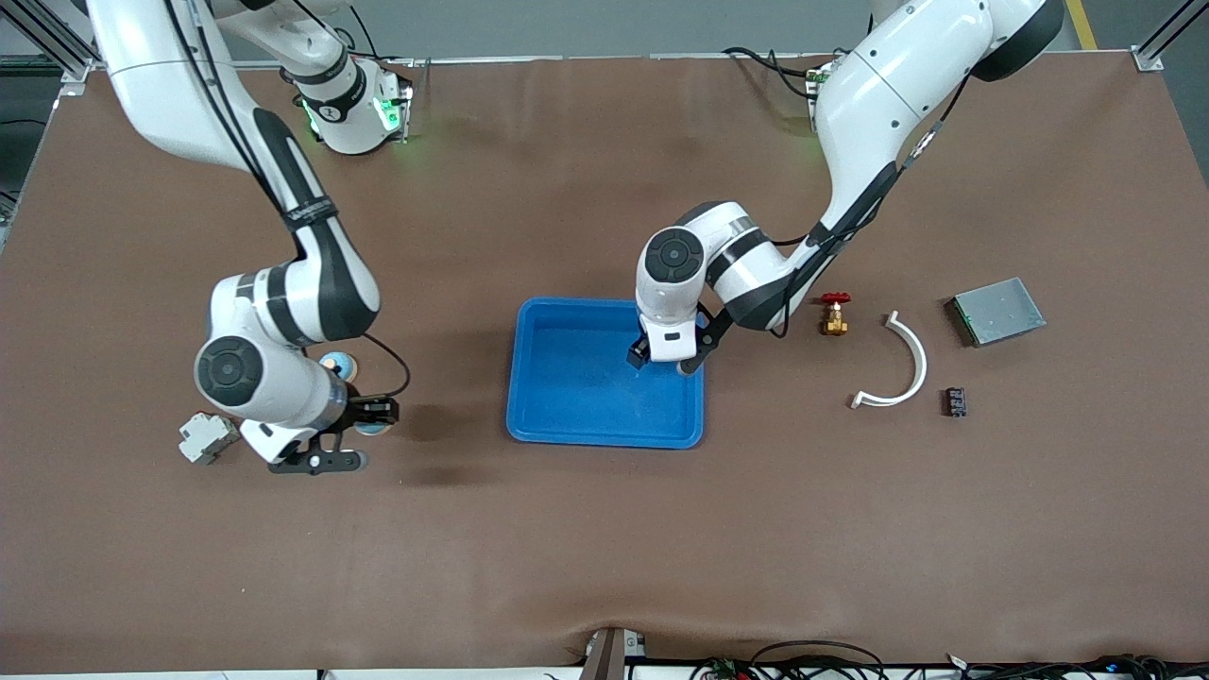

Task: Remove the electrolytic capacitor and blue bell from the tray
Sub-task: 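Carry the bell with the right gripper while the left gripper lifts the capacitor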

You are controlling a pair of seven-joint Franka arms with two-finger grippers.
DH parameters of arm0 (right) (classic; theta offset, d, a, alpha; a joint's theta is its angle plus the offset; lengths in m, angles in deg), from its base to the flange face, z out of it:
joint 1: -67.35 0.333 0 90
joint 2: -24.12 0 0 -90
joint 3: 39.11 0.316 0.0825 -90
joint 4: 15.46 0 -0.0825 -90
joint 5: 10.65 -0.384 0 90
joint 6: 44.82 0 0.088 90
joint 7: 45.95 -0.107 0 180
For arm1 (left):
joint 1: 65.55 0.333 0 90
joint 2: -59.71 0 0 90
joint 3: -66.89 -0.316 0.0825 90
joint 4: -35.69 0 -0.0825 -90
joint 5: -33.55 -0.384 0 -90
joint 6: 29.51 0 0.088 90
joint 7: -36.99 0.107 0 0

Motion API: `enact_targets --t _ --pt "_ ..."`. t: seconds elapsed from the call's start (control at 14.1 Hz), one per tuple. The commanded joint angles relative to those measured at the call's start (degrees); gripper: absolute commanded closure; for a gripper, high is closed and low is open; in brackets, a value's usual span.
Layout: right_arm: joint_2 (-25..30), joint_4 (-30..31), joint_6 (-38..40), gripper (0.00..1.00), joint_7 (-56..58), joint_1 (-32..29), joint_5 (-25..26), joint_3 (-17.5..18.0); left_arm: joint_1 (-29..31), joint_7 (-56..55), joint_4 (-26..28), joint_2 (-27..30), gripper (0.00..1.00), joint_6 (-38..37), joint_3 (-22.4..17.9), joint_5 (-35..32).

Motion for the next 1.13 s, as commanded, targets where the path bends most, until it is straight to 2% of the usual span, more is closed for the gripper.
enact_targets --t 0.0,0.35,1.06 --pt "2.62 4.96 -3.24 1.0 7.03 -4.71 -0.14 1.01 -0.46 -1.37 0.6 0.17 0.0 0.88 -0.26 -1.49" --pt "2.1 9.97 -12.73 1.0 14.85 -8.05 -0.05 0.92 -0.81 -1.28 0.34 -1.15 0.0 1.23 -0.26 -3.86" --pt "-1.33 11.2 -18.62 1.0 19.35 -10.96 0.04 0.92 -1.87 -1.37 0.25 -2.29 0.0 2.02 -0.26 -4.74"
